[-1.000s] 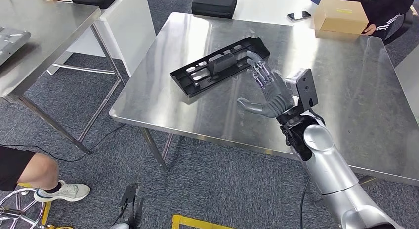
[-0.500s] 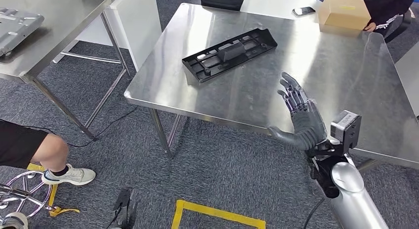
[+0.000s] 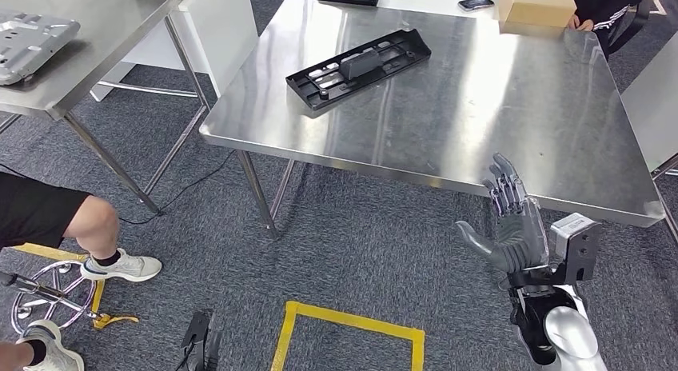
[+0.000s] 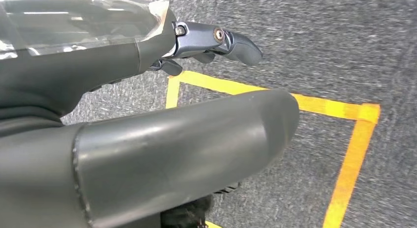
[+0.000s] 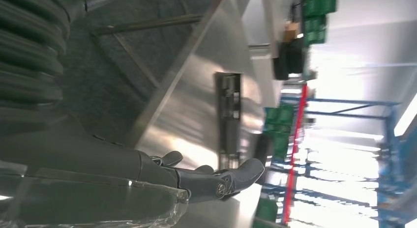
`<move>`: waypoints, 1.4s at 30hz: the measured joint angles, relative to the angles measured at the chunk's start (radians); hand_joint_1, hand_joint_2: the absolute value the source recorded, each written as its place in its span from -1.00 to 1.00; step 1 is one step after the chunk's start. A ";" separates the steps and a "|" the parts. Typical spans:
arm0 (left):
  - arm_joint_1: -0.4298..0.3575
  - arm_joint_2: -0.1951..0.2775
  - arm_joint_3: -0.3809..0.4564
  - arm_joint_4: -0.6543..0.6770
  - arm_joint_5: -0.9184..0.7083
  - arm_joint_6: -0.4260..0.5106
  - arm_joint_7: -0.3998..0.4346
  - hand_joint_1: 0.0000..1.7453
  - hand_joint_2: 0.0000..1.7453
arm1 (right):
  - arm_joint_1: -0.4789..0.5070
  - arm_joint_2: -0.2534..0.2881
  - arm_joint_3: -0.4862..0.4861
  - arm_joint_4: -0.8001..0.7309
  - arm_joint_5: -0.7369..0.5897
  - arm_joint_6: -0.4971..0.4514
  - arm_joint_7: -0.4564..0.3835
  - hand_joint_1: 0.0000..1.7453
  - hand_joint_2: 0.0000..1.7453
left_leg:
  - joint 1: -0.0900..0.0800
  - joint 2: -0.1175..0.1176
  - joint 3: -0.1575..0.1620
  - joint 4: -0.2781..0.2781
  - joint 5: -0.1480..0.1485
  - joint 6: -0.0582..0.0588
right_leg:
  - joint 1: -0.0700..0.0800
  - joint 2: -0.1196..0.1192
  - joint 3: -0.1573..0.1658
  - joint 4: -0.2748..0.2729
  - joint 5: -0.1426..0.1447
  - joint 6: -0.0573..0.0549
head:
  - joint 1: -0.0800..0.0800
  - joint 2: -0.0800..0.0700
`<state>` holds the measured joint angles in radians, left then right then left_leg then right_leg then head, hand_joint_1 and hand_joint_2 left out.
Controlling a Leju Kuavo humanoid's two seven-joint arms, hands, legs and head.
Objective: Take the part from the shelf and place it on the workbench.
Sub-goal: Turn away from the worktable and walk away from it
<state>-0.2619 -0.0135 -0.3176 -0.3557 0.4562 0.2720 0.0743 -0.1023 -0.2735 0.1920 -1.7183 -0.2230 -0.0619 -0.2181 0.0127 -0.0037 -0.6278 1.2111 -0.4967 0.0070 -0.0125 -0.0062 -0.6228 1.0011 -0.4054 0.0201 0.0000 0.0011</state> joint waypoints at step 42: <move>-0.016 -0.036 0.070 -0.019 -0.124 0.002 0.054 -1.00 -1.00 | 0.065 0.232 -0.107 1.497 0.386 -0.147 0.220 -1.00 -1.00 | -0.008 0.008 0.067 -0.231 0.040 0.050 | -0.003 0.005 -0.056 0.250 -0.173 0.035 | 0.013 0.000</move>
<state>-0.2784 -0.0499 -0.2471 -0.3742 0.3318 0.2735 0.1284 -0.0376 -0.0415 0.0855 -0.2215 0.1632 -0.2085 0.0020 0.0045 0.0047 -0.5608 0.9799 -0.4572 0.0566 -0.0157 -0.0008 -0.6789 1.2513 -0.5786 0.0552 0.0128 0.0011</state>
